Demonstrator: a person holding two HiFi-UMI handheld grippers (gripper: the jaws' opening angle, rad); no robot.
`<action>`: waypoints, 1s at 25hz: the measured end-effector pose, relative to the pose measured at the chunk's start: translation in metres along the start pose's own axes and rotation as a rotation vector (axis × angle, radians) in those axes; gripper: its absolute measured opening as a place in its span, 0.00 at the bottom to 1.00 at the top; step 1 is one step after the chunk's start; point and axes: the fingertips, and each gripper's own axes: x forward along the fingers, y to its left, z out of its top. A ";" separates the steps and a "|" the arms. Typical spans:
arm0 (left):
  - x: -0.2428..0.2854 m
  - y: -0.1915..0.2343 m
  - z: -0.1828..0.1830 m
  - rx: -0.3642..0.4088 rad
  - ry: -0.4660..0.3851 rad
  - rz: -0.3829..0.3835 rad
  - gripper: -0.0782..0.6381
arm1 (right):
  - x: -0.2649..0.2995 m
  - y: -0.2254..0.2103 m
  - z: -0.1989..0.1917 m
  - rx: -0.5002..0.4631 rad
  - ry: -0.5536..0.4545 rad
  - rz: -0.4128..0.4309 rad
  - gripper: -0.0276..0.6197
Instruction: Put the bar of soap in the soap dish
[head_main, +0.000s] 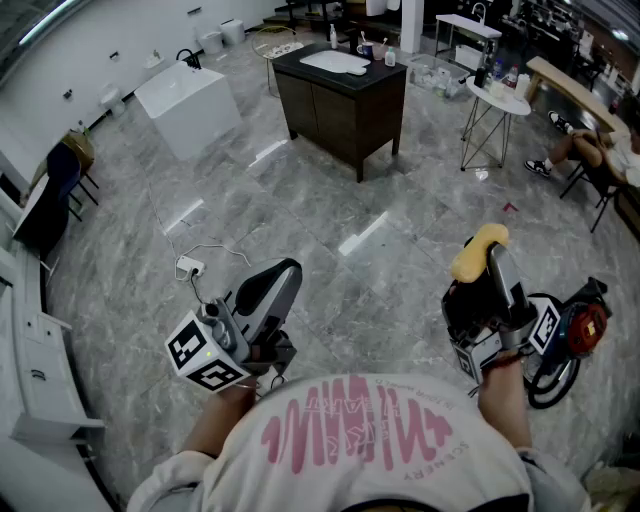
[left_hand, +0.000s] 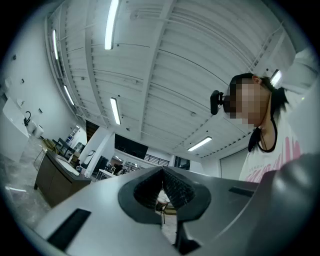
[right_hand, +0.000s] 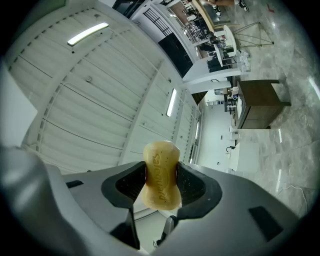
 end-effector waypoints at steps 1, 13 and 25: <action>-0.002 0.000 -0.001 0.001 -0.002 -0.001 0.12 | -0.002 0.000 -0.002 -0.002 0.001 0.002 0.34; -0.027 0.006 0.014 0.015 -0.020 0.008 0.12 | 0.005 -0.007 -0.017 -0.023 -0.023 -0.022 0.34; -0.053 0.051 0.008 -0.050 -0.003 0.123 0.12 | 0.021 -0.032 -0.027 -0.221 -0.020 -0.112 0.34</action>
